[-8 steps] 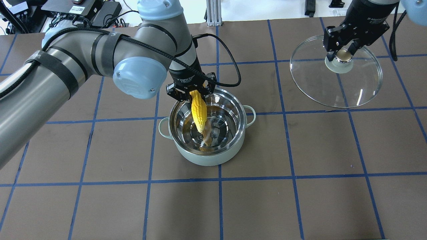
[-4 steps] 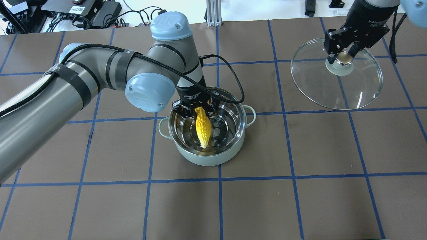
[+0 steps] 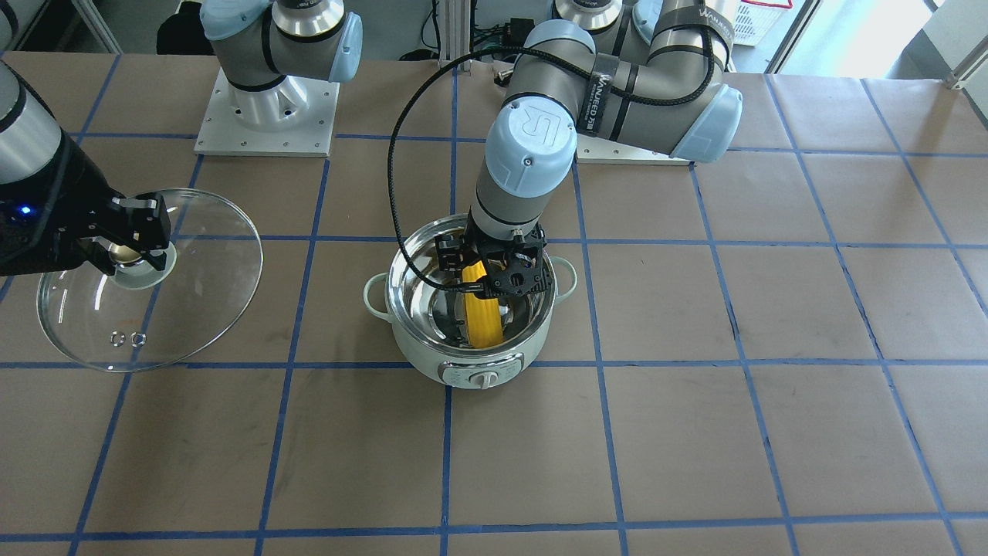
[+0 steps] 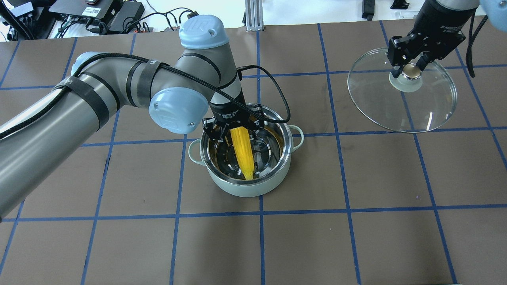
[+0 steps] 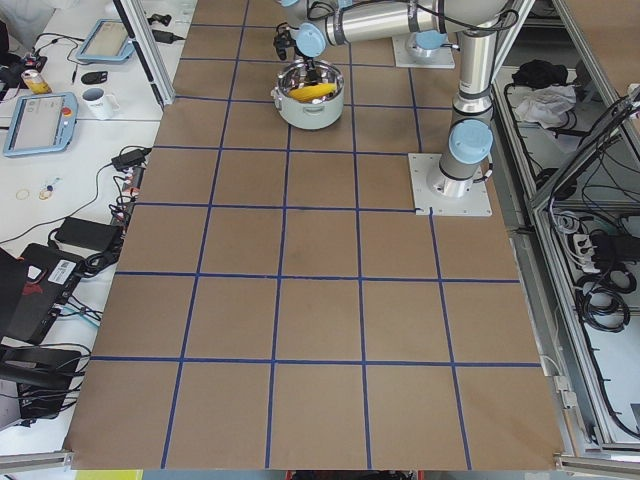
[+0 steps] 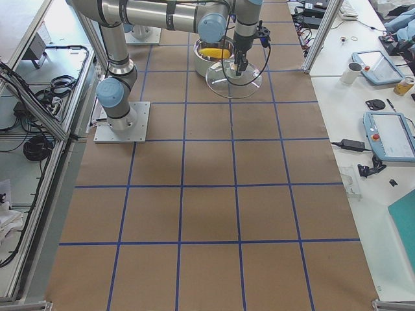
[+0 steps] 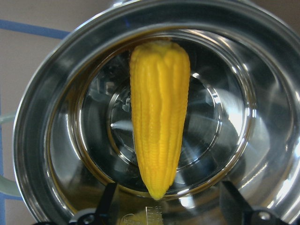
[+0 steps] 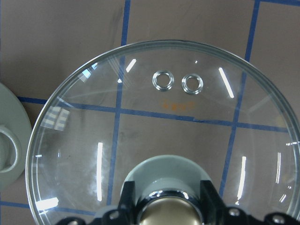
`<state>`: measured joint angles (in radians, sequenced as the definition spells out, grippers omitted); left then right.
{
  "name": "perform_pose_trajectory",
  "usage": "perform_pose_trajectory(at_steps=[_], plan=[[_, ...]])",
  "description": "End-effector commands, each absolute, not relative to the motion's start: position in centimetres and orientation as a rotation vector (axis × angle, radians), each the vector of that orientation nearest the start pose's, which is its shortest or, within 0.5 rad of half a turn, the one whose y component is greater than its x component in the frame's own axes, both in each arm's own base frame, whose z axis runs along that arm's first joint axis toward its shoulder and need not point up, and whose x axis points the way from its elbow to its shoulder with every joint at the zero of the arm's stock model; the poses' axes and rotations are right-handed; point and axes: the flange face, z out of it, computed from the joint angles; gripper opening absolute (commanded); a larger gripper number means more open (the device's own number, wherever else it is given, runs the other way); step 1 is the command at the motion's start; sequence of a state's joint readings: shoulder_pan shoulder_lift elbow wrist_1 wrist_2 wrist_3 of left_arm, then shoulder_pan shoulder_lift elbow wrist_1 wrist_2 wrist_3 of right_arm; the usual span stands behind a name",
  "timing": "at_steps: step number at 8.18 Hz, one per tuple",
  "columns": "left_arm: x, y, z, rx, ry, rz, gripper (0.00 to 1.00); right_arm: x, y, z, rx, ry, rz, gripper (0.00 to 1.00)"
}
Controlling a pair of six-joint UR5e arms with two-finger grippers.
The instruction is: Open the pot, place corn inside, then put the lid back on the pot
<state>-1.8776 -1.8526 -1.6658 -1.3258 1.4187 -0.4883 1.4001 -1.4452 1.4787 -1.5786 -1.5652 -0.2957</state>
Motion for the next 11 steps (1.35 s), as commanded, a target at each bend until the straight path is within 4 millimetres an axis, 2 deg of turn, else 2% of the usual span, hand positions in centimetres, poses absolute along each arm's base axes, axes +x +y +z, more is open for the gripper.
perform_pose_trajectory(at_steps=[1, 2, 4, 5, 6, 7, 8, 9, 11], plan=[[-30.8, -50.0, 32.1, -0.306, 3.206, 0.274, 1.00, 3.8, -55.3, 47.4, -0.187, 3.126, 0.043, 0.15], [-30.2, -50.5, 32.8, -0.286, 3.223, 0.254, 1.00, 3.9, -54.9, 47.0, -0.186, 3.110, 0.101, 0.15], [-28.5, -52.1, 36.7, -0.212, 3.255, 0.127, 1.00, 4.0, -54.8, 47.1, -0.186, 3.108, 0.101, 0.15], [-26.5, -53.5, 39.0, -0.076, 3.265, 0.111, 1.00, 4.0, -54.8, 47.0, -0.188, 3.107, 0.105, 0.15], [-22.6, -55.9, 42.1, -0.073, 3.261, 0.076, 1.00, 4.1, -54.8, 47.1, -0.188, 3.106, 0.100, 0.15], [-18.0, -57.9, 45.2, -0.162, 3.244, 0.045, 1.00, 4.0, -54.8, 47.0, -0.191, 3.113, 0.108, 0.13], [-14.1, -59.2, 48.0, -0.081, 3.206, -0.036, 1.00, 4.0, -54.8, 47.1, -0.191, 3.113, 0.105, 0.13], [-11.8, -59.3, 50.5, -0.002, 3.195, -0.115, 1.00, 4.0, -54.7, 47.2, -0.191, 3.114, 0.101, 0.14], [-10.2, -56.5, 54.1, 0.060, 3.051, -0.179, 1.00, 4.4, -54.8, 47.7, -0.174, 3.111, 0.082, 0.14]])
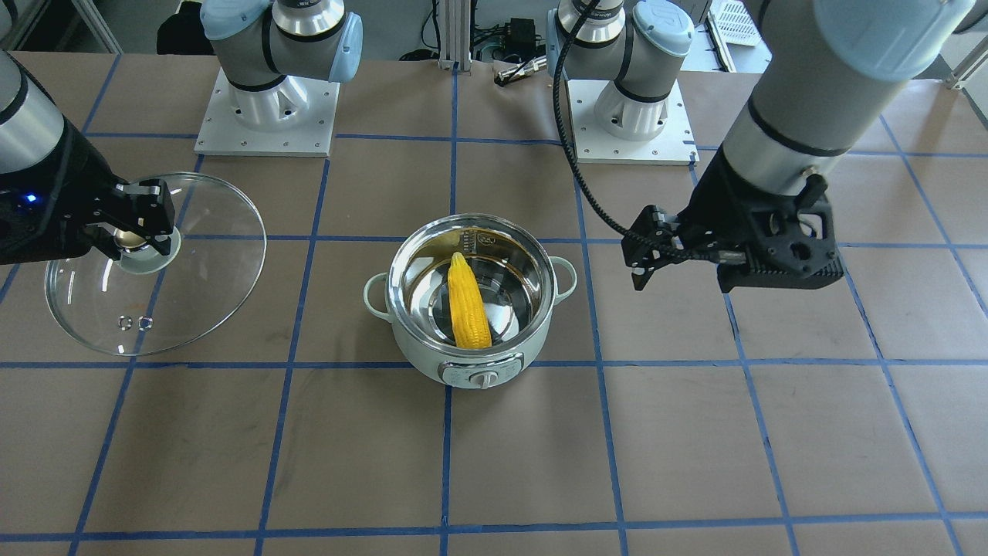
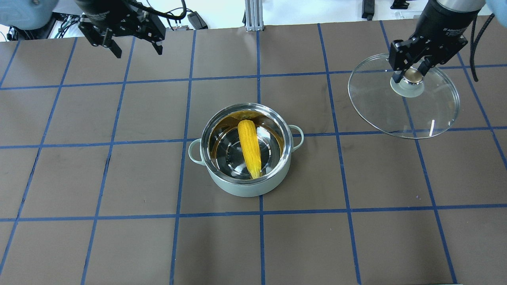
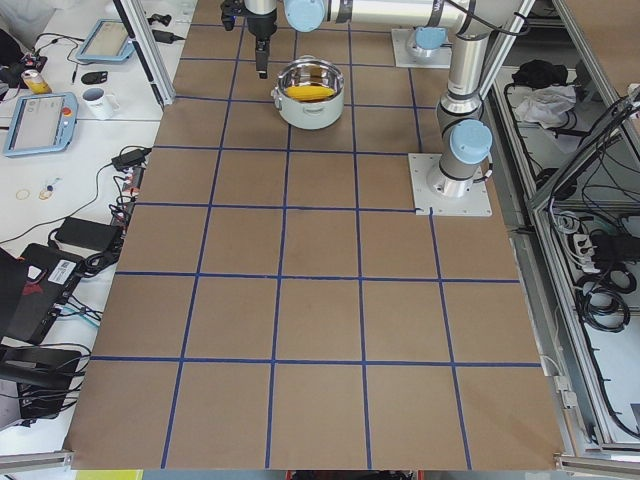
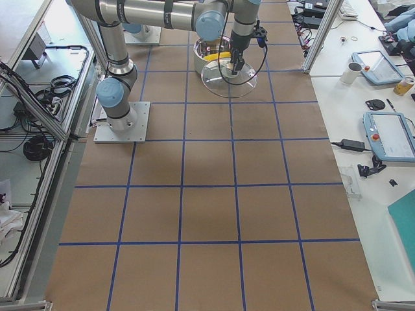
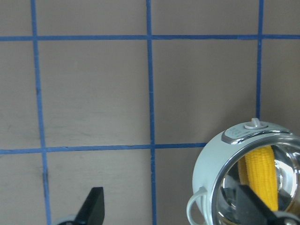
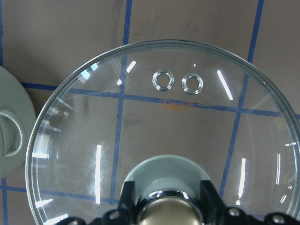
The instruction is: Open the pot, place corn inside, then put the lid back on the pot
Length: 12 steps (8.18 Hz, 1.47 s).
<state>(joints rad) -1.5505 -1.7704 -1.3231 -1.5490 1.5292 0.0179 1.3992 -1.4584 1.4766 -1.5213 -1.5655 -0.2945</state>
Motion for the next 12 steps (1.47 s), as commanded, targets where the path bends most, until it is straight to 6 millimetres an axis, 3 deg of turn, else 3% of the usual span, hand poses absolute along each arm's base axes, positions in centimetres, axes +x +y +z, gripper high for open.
perform_pose_trajectory(at_steps=[1, 2, 3, 4, 6, 7, 10, 12], plan=[[-10.1, -55.7, 54.9, 0.047, 3.037, -0.199, 1.00, 5.3, -54.9, 48.0, -0.155, 3.114, 0.061, 0.14], [-10.1, -56.1, 54.1, 0.043, 3.037, -0.176, 1.00, 7.1, -55.0, 47.9, -0.136, 3.116, 0.040, 0.14], [-10.2, -55.9, 54.0, 0.043, 3.042, -0.176, 1.00, 10.3, -54.8, 48.1, -0.046, 3.120, 0.000, 0.14], [-10.4, -56.0, 53.7, 0.042, 3.049, -0.171, 1.00, 15.0, -54.3, 47.9, -0.034, 3.119, -0.030, 0.14], [-10.8, -55.9, 52.3, 0.047, 3.090, -0.143, 1.00, 25.1, -53.2, 45.7, 0.054, 3.104, -0.084, 0.13], [-10.9, -55.9, 51.5, 0.014, 3.094, -0.121, 1.00, 28.8, -53.1, 44.1, 0.084, 3.092, -0.104, 0.13], [-10.9, -55.8, 50.7, -0.026, 3.090, -0.109, 1.00, 36.8, -52.4, 39.7, 0.086, 3.025, -0.137, 0.12], [-10.9, -55.8, 50.7, -0.024, 3.089, -0.107, 1.00, 39.0, -51.2, 38.1, 0.134, 3.030, -0.092, 0.11]])
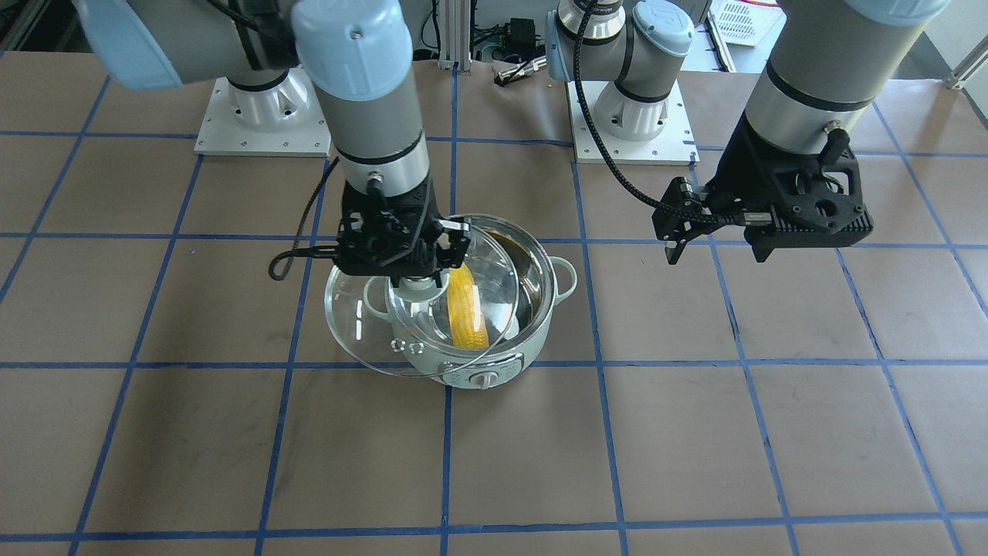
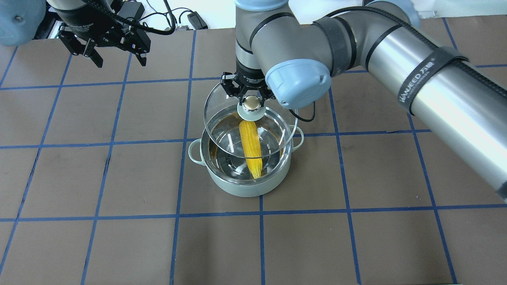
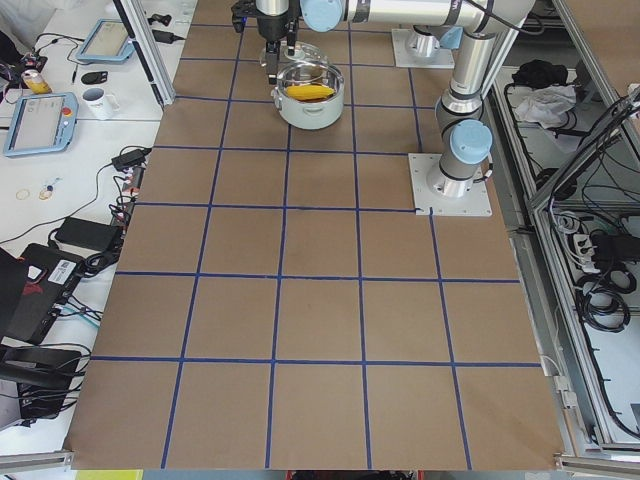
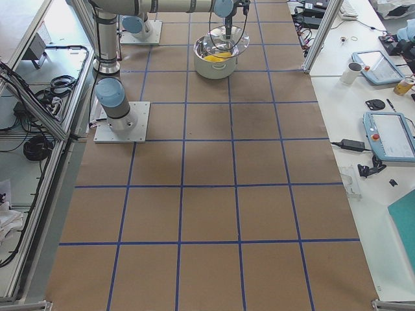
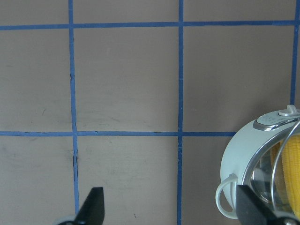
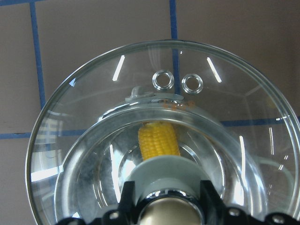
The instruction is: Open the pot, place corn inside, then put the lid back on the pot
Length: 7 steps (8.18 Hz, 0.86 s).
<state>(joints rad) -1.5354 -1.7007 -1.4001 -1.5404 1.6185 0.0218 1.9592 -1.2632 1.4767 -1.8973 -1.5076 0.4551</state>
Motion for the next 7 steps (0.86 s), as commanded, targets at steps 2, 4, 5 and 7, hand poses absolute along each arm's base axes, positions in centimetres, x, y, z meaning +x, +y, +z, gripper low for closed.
perform_pose_trajectory(at_steps=[2, 4, 5, 7], plan=[[-10.9, -55.8, 50.6, -0.024, 3.087, -0.104, 1.00, 39.0, -51.0, 37.3, 0.120, 3.041, -0.064, 0.11], [-10.9, -55.7, 50.4, -0.012, 3.086, -0.097, 1.00, 39.0, -50.5, 36.7, 0.130, 3.027, -0.025, 0.12], [-11.0, -55.6, 50.2, -0.017, 3.088, -0.092, 1.00, 39.0, -50.4, 36.7, 0.119, 3.029, -0.016, 0.12], [-11.0, -55.5, 50.1, -0.007, 3.086, -0.090, 1.00, 38.9, -50.1, 36.2, 0.121, 3.037, 0.019, 0.12]])
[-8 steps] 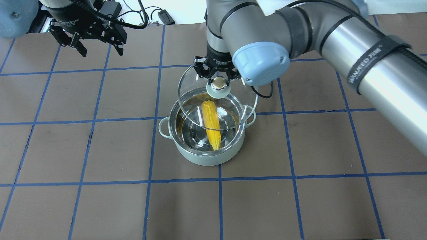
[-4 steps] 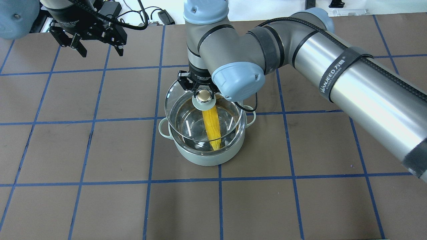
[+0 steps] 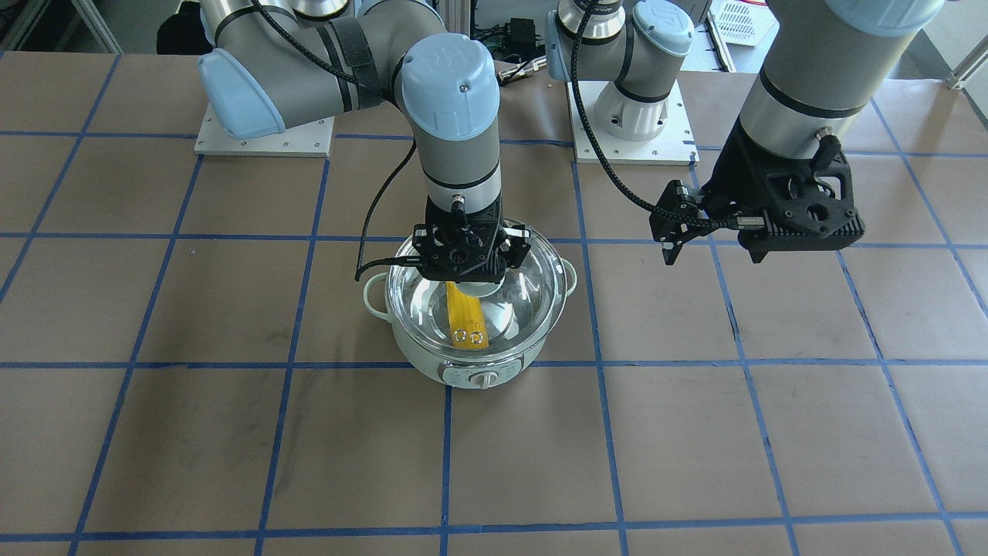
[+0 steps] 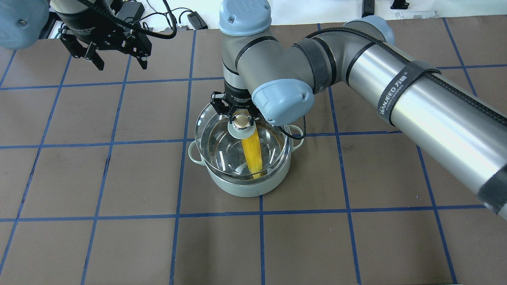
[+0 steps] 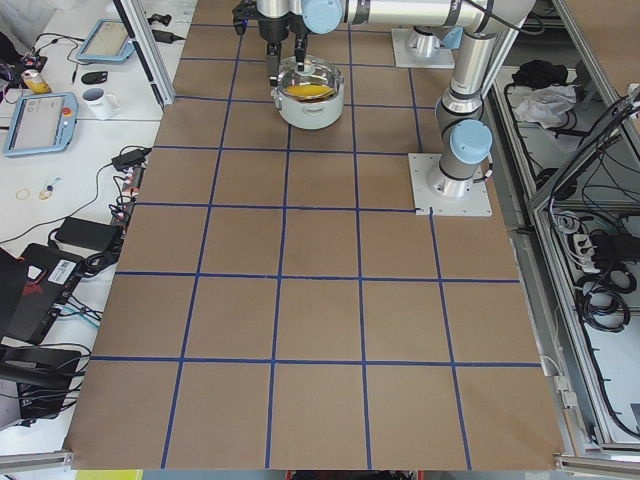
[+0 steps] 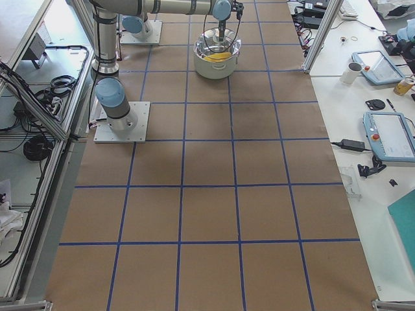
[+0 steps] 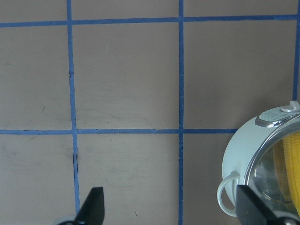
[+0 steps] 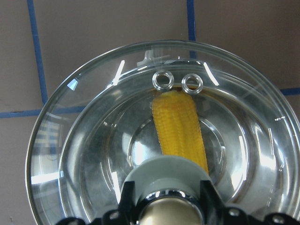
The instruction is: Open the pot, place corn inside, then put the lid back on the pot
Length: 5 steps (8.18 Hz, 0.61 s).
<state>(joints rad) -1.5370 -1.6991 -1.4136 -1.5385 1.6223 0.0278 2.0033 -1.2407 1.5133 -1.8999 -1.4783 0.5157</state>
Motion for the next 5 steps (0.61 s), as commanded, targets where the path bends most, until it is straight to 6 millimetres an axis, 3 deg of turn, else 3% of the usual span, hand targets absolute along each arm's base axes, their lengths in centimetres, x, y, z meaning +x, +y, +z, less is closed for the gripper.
perform_pose_trajectory(at_steps=[1, 5], plan=[[-11.03, -55.52, 50.02, -0.014, 3.087, -0.088, 1.00, 38.79, -49.92, 36.06, 0.120, 3.044, 0.042, 0.12], [-11.04, -55.52, 50.02, -0.005, 3.088, -0.088, 1.00, 38.76, -49.85, 36.11, 0.121, 3.046, 0.046, 0.14]])
